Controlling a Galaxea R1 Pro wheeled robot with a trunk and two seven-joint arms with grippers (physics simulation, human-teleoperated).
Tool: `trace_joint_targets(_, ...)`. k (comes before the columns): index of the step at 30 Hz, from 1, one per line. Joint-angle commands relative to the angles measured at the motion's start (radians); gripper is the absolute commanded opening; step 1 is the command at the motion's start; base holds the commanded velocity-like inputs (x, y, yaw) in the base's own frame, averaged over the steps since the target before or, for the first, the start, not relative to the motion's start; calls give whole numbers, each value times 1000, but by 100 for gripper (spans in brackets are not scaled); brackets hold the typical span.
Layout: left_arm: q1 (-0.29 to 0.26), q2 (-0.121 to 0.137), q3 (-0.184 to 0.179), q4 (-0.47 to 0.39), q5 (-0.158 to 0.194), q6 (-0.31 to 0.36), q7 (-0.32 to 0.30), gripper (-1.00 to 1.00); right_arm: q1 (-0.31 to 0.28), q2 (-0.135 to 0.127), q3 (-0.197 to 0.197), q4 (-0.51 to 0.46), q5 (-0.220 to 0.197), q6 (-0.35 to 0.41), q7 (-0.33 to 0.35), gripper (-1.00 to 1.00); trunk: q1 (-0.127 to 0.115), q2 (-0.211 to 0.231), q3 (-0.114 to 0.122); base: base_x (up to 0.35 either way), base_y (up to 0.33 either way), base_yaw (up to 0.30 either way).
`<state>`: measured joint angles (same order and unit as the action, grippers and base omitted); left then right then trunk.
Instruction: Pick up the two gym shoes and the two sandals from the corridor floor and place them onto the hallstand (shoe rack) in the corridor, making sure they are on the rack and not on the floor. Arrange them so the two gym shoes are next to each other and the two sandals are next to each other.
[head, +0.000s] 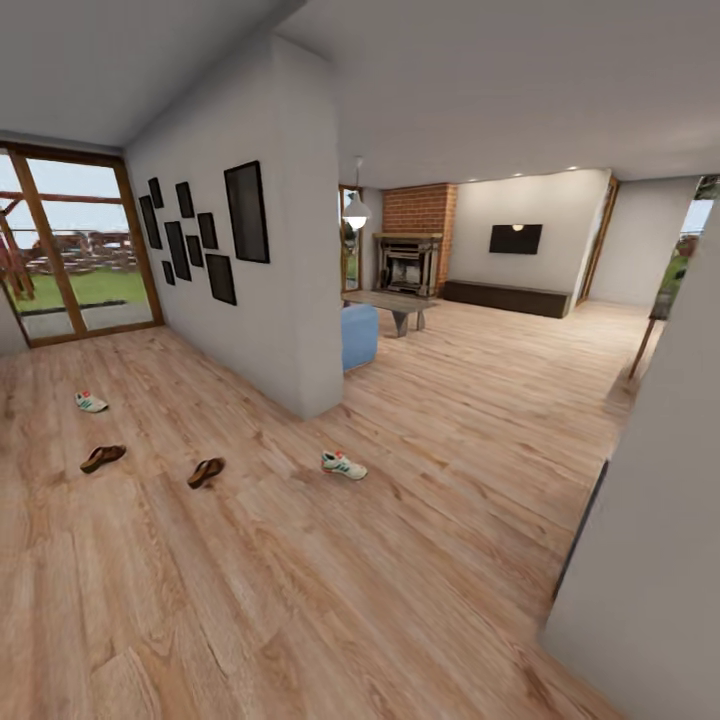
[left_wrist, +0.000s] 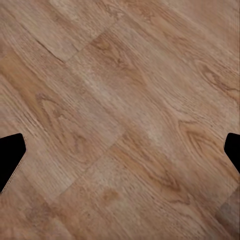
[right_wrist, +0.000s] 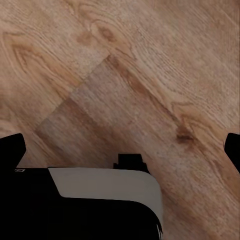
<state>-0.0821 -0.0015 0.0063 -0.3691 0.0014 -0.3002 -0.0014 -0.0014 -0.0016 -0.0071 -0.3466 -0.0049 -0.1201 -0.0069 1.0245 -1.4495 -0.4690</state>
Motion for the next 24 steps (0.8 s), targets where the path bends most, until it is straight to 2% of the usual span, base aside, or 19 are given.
trace_joint_targets(1,-1,0,0,1,0,-3,0,100,0,0,-1,0,0,-3,-1,100,1,0,-1,303,87,44)
trace_joint_targets(24,-1,0,0,1,0,-4,0,100,0,-1,-1,-1,0,-3,-1,100,1,0,-1,335,33,5)
